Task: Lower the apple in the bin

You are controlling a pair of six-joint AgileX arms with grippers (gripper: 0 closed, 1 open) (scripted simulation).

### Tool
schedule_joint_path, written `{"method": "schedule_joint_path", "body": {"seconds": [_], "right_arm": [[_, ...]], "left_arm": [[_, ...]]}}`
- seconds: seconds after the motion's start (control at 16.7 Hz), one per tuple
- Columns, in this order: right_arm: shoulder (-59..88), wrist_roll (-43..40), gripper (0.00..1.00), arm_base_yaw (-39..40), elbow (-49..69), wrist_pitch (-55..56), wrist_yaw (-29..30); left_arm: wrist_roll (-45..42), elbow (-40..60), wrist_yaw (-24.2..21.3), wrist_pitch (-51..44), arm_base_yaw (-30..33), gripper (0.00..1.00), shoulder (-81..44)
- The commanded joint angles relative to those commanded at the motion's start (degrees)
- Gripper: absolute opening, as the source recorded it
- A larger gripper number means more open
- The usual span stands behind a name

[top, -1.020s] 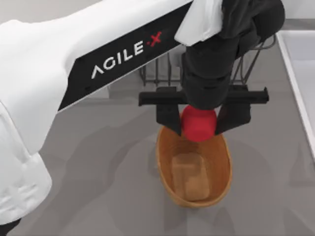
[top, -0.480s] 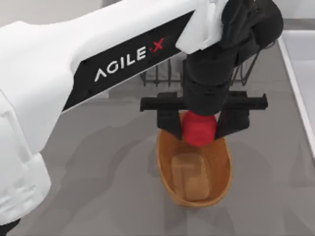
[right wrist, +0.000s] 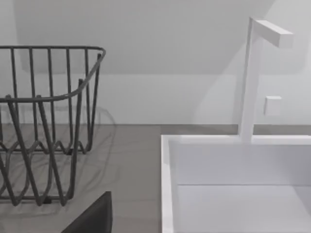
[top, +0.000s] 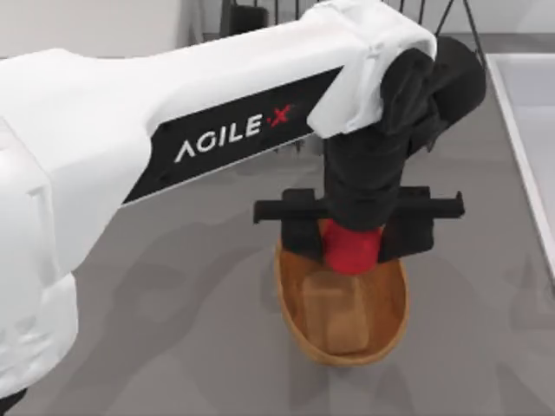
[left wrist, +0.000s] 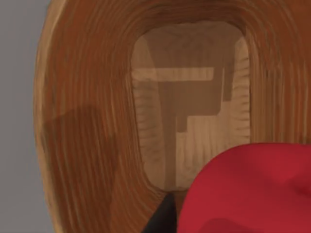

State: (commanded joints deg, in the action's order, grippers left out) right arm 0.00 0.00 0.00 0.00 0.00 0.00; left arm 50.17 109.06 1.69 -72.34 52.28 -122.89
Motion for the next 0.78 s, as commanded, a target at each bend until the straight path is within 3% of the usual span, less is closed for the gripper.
{"method": "schedule_joint_path", "body": {"seconds": [0.42,0.78], "right_arm": [[0.0,0.0,1.0,0.0,0.0,0.0,0.0],[0.0,0.0,1.0,0.0,0.0,0.0,0.0]], "left_arm": [[0.22,-2.9,-0.67,1.18,-0.24,0.0,-0.75],[0.22,-2.9,-0.67,1.18,-0.24,0.45,-0.75]]}}
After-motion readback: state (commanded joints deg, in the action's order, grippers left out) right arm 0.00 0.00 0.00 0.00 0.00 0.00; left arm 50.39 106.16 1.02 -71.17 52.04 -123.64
